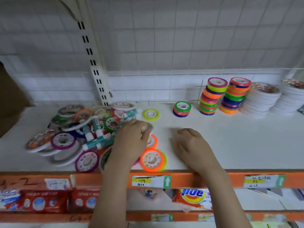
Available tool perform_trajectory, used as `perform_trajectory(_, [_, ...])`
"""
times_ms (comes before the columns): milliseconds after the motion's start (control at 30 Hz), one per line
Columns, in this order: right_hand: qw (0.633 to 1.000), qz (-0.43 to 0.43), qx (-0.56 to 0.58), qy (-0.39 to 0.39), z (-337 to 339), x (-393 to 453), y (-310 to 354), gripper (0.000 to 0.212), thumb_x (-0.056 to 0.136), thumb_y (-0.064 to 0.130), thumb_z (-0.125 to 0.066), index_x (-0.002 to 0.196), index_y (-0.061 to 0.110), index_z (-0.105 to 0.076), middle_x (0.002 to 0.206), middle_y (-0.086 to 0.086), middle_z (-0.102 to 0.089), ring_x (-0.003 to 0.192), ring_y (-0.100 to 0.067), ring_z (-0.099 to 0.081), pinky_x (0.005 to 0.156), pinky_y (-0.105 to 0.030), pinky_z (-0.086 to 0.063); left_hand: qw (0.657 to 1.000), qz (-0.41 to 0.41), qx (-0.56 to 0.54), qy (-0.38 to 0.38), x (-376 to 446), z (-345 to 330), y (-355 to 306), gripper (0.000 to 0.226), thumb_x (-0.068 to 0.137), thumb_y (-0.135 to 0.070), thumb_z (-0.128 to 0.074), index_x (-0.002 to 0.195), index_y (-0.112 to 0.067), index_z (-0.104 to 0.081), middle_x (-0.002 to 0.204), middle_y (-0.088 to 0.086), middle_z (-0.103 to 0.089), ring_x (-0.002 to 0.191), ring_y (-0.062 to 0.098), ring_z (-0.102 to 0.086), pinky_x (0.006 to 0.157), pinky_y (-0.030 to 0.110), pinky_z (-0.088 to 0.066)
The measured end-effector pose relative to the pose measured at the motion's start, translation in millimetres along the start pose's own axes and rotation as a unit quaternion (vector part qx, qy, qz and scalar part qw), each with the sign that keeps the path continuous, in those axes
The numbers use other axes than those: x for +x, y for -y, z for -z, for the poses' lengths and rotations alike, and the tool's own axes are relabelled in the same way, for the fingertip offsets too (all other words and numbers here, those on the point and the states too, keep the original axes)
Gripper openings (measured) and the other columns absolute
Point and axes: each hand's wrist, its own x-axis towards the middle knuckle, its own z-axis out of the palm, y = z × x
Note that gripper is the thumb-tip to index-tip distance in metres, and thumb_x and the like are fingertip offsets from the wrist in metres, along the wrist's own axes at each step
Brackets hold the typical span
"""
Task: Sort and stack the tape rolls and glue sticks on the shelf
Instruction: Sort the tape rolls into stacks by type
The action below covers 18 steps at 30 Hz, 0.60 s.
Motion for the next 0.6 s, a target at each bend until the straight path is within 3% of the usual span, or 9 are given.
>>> perform_trajectory(133, [1.000, 0.009, -0.009, -0.024, -5, 3, 20, 0.029, 0.071, 0.010, -0.060, 0.096, -0.004, -0.068, 0.091, -0.018, -0.069, 0.085, -0.038, -0.066, 0.075, -0.041, -0.054, 1.000, 0.014, 0.000, 0.014, 0, 10, 22, 0.034, 0.094, -0.027, -0.050, 0.122, -0.011, -0.058, 0.119, 0.007, -0.056, 0.109, 0.025, -0.050, 0.091, 0.038, -0.043])
perform_trajectory(200, [0.999, 0.018, -0.015, -0.026, -9, 4, 25, 0.027, 0.069, 0.009, -0.059, 0.091, -0.004, -0.068, 0.088, -0.017, -0.069, 0.082, -0.038, -0.066, 0.072, -0.041, -0.055, 1.000, 0.017, -0.004, 0.018, -1, 12, 31, 0.035, 0.094, -0.029, -0.050, 0.124, -0.011, -0.057, 0.118, 0.007, -0.056, 0.108, 0.024, -0.049, 0.090, 0.036, -0.042])
perform_trajectory(367, [1.000, 0.000, -0.012, 0.017, -20, 12, 24, 0.026, 0.087, 0.011, -0.057, 0.109, -0.001, -0.062, 0.112, -0.017, -0.062, 0.110, -0.034, -0.053, 0.094, -0.036, -0.042, 0.999, 0.025, -0.009, 0.018, -1, 13, 43, 0.034, 0.095, -0.026, -0.050, 0.123, -0.010, -0.057, 0.119, 0.005, -0.054, 0.108, 0.022, -0.049, 0.089, 0.034, -0.041])
perform_trajectory(467, [1.000, -0.004, -0.002, 0.029, -20, 20, 26, 0.029, 0.090, 0.014, -0.053, 0.117, 0.003, -0.059, 0.120, -0.012, -0.059, 0.115, -0.029, -0.049, 0.093, -0.030, -0.038, 0.999, 0.041, -0.005, 0.018, 2, 14, 43, 0.028, 0.093, -0.022, -0.051, 0.116, -0.007, -0.060, 0.115, 0.009, -0.056, 0.104, 0.025, -0.051, 0.086, 0.038, -0.044])
perform_trajectory(600, [0.999, -0.001, -0.007, 0.046, -21, 48, 29, 0.034, 0.091, 0.015, -0.051, 0.123, 0.005, -0.055, 0.125, -0.010, -0.054, 0.120, -0.026, -0.047, 0.093, -0.031, -0.039, 0.999, 0.046, -0.005, 0.001, 7, 17, 45, 0.037, 0.094, -0.028, -0.051, 0.125, -0.009, -0.056, 0.122, 0.008, -0.055, 0.112, 0.025, -0.049, 0.093, 0.038, -0.042])
